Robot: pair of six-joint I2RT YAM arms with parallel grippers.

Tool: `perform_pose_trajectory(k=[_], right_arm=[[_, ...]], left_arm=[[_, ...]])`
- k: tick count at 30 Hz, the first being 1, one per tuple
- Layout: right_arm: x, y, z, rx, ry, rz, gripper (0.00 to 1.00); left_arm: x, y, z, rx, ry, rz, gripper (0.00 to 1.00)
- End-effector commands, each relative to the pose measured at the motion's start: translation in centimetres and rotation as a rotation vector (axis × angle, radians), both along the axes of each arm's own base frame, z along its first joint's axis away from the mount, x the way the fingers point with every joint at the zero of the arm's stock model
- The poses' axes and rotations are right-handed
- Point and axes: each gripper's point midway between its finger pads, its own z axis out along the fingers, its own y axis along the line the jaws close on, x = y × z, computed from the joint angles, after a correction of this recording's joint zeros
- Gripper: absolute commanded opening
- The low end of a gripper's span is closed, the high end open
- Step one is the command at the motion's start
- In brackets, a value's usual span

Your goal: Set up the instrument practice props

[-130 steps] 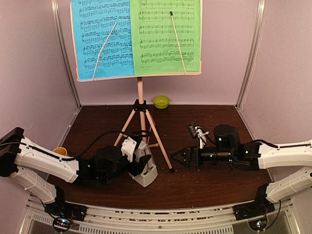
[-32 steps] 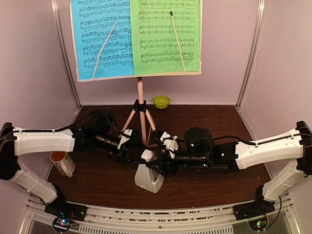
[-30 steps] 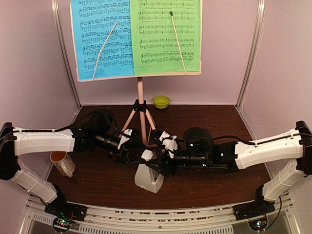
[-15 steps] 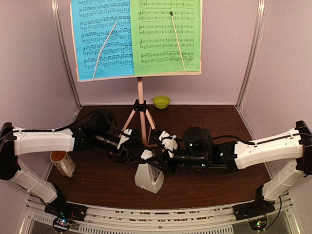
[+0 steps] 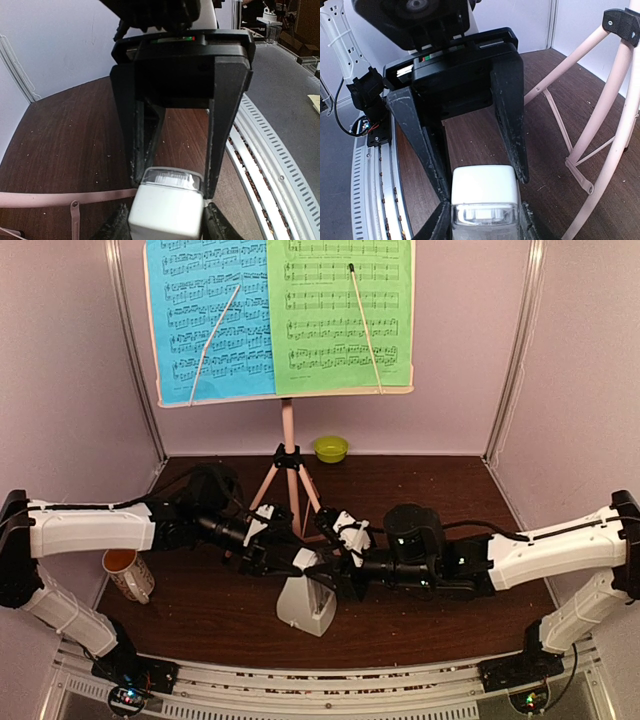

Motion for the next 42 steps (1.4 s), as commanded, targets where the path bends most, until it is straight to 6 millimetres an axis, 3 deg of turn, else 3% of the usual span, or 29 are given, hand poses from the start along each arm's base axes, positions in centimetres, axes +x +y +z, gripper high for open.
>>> perform_pose_trajectory(k=[1,9,12,21,25,26,30,34,42], right_arm=[[-0.7,-1.6,-2.0,-0.067,-0.005,0.003,0.02],[-1.2,-2.6,-2.2,-0.052,0.0,0.004,0.0],[-1.2,-2.8,-1.4,-0.028,0.002,-0.002,0.0],[-0.8,-2.8,3.4,0.09,-0.013,-0.031,0.0],[-0.8,-2.9,5.6,0.146,-0.018,-0.037,0.0],[-0.8,-2.9,6.1,0.16,-0.02,-0.038,0.0],[-0.4,-3.8,7.2,0.178,-0.008,-0.067,0.0],[1.0,-6.0,6.7,0.157,0.014,-0.146,0.0],[4.9,-12.3,4.0,0.114,0.137,-0.373,0.0]], left_arm=[[0.9,0.6,-1.6,0.062,0.001,0.05,0.05],[1.4,1.0,-1.8,0.072,0.0,0.071,0.02],[1.5,0.9,-1.3,0.062,-0.005,0.077,0.08],[2.3,0.5,2.2,-0.004,-0.008,0.125,0.51],[1.9,0.5,3.8,-0.056,-0.019,0.12,0.94],[1.8,0.4,4.3,-0.066,-0.023,0.12,0.97],[1.8,0.6,6.0,-0.092,-0.039,0.152,0.98],[1.7,1.7,7.9,-0.129,-0.075,0.21,0.98],[5.1,6.8,11.4,-0.254,-0.067,0.641,0.98]])
